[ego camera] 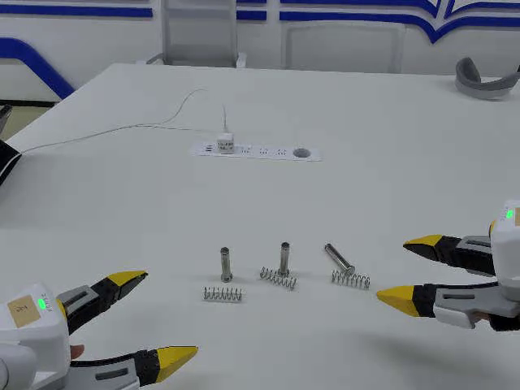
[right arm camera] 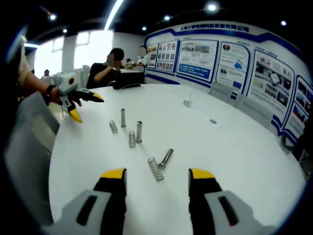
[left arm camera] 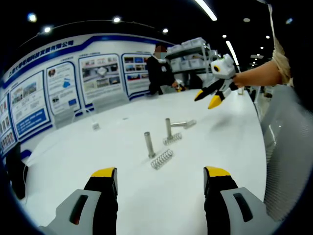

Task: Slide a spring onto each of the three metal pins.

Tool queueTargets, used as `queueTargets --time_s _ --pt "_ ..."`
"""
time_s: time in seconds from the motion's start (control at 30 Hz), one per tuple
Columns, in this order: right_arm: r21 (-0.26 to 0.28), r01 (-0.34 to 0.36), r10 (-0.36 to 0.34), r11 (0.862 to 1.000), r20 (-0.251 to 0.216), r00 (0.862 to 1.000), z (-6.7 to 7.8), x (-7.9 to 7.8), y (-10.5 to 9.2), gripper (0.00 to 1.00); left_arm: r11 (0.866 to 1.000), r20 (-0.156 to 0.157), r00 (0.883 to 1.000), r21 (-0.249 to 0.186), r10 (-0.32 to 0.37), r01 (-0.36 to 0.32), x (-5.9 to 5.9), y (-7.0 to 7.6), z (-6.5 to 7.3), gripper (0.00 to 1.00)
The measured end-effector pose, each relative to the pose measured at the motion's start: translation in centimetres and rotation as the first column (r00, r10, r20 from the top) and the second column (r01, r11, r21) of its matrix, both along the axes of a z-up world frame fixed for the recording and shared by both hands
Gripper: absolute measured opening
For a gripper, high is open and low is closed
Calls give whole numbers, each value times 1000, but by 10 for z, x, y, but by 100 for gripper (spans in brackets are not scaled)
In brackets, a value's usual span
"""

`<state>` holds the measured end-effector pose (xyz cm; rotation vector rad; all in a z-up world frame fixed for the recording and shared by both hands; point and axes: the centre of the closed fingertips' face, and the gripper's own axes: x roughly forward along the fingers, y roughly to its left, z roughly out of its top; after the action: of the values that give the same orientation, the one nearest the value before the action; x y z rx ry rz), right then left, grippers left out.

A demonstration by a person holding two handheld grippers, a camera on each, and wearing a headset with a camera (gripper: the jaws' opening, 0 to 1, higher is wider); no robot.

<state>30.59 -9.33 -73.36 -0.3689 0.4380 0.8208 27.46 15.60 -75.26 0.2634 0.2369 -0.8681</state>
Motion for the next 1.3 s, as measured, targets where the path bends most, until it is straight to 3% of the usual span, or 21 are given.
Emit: queueTargets --time_s 0.57,1.3 --pt "-23 16 -16 1000 -31 999 -5 36 14 47 1000 -1 1000 0 -2 2 -1 -1 -1 72" --pt "-72 127 -135 989 -109 985 -20 70 21 34 1000 2 1000 -5 -1 1 -2 -5 -1 71"
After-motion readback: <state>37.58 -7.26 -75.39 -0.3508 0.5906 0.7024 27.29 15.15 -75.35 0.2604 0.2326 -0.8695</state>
